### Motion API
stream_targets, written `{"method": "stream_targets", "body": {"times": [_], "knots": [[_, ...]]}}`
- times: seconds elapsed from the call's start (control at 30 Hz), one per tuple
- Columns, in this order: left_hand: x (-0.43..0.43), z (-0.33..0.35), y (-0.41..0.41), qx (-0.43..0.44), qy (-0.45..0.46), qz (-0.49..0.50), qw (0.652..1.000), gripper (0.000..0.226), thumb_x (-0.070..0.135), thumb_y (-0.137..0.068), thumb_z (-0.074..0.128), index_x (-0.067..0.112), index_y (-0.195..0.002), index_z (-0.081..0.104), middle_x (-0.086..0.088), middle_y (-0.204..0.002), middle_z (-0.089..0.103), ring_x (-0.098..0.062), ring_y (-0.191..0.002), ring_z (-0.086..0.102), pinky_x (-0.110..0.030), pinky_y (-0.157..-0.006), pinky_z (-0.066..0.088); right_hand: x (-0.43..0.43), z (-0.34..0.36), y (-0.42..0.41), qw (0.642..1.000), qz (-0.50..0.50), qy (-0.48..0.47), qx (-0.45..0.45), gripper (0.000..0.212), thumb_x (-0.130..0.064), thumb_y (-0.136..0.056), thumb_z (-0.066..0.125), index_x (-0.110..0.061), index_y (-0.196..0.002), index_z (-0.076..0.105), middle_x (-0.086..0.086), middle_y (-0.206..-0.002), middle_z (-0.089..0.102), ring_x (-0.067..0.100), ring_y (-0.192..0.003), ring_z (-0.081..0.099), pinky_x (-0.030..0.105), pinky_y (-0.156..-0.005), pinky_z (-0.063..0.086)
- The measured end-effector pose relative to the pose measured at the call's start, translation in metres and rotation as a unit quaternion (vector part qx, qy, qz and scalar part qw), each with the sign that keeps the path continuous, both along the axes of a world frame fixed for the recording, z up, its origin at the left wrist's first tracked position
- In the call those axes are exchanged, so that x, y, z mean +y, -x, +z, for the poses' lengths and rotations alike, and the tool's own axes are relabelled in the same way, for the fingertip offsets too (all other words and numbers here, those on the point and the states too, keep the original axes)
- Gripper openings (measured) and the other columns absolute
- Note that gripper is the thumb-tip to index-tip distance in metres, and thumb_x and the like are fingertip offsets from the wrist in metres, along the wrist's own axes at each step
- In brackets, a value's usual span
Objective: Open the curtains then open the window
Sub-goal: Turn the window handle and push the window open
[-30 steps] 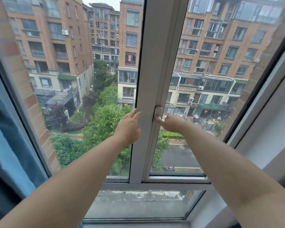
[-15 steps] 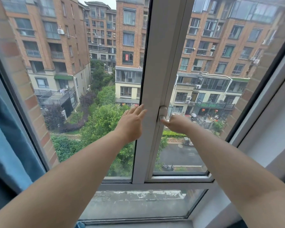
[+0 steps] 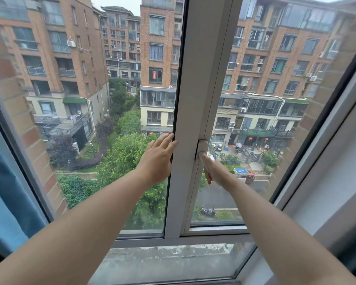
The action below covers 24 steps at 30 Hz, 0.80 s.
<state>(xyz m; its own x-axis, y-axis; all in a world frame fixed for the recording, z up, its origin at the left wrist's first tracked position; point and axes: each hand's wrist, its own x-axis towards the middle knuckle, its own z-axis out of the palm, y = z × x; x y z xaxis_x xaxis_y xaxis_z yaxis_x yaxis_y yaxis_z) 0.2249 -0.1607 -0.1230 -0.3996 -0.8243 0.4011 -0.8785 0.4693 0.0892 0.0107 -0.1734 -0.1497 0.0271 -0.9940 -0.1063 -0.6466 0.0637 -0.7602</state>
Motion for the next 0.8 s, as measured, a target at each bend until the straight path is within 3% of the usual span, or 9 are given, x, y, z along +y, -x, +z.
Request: {"method": "stream_targets", "body": {"times": [0.3,0.5,0.57,0.63,0.67,0.73,0.8], "knots": [[-0.006,-0.01,0.005,-0.013,0.007,-0.013,1.0,0.069,0.008,-0.084,0.041,0.018,-0.147,0.015,-0.004,-0.159,0.003,-0.02,-0.146,0.001,-0.041,-0.12,0.006,-0.001,-0.006,0.0,1.0,0.001,-0.005,-0.024,0.074,-0.075,-0.081,0.021,-0.012,-0.045,0.034,0.001,-0.044,0.037,0.01,-0.034,0.033,0.026,-0.054,0.03],[-0.007,-0.01,0.01,-0.009,0.01,-0.013,1.0,0.071,0.009,-0.084,0.043,0.019,-0.148,0.012,-0.002,-0.159,0.001,-0.02,-0.147,0.0,-0.039,-0.118,0.004,0.001,-0.013,0.0,0.995,0.03,-0.005,-0.092,0.068,-0.073,-0.083,0.023,-0.015,-0.049,0.032,0.003,-0.048,0.034,0.006,-0.032,0.029,0.025,-0.054,0.025],[-0.007,-0.01,0.013,-0.009,0.011,-0.009,1.0,0.071,0.01,-0.084,0.042,0.019,-0.148,0.011,-0.002,-0.159,-0.001,-0.02,-0.147,-0.002,-0.039,-0.119,0.003,0.0,-0.017,0.0,0.99,0.027,-0.002,-0.138,0.069,-0.072,-0.082,0.027,-0.01,-0.054,0.038,0.004,-0.049,0.034,0.008,-0.035,0.028,0.026,-0.055,0.024],[-0.007,-0.01,0.014,-0.01,0.012,-0.006,1.0,0.072,0.01,-0.084,0.042,0.02,-0.148,0.009,-0.002,-0.159,-0.002,-0.02,-0.146,-0.003,-0.038,-0.118,0.001,0.001,-0.018,-0.001,0.983,0.029,-0.003,-0.182,0.065,-0.064,-0.09,0.028,-0.006,-0.075,0.053,0.004,-0.051,0.031,0.009,-0.037,0.025,0.026,-0.054,0.023],[-0.007,-0.01,0.014,-0.009,0.012,-0.005,1.0,0.072,0.01,-0.085,0.041,0.02,-0.148,0.009,-0.002,-0.159,-0.002,-0.019,-0.146,-0.004,-0.038,-0.118,0.0,0.002,-0.017,-0.002,0.98,0.027,-0.003,-0.195,0.056,-0.059,-0.093,0.027,-0.012,-0.083,0.055,0.003,-0.051,0.03,0.008,-0.037,0.024,0.025,-0.053,0.023],[-0.007,-0.01,0.015,-0.01,0.013,-0.002,1.0,0.072,0.01,-0.085,0.041,0.02,-0.148,0.008,-0.001,-0.159,-0.004,-0.019,-0.146,-0.005,-0.036,-0.117,-0.002,0.003,-0.017,-0.003,0.976,0.025,-0.003,-0.217,0.038,-0.053,-0.096,0.024,-0.027,-0.079,0.047,-0.001,-0.049,0.034,0.007,-0.037,0.025,0.023,-0.054,0.026],[-0.007,-0.01,0.016,-0.015,0.015,0.002,1.0,0.072,0.011,-0.085,0.041,0.02,-0.148,0.007,-0.001,-0.159,-0.005,-0.018,-0.146,-0.005,-0.035,-0.117,-0.003,0.004,-0.017,-0.004,0.97,0.016,-0.001,-0.244,0.035,-0.047,-0.099,0.021,-0.033,-0.073,0.04,-0.01,-0.044,0.042,0.006,-0.037,0.026,0.018,-0.05,0.028]]}}
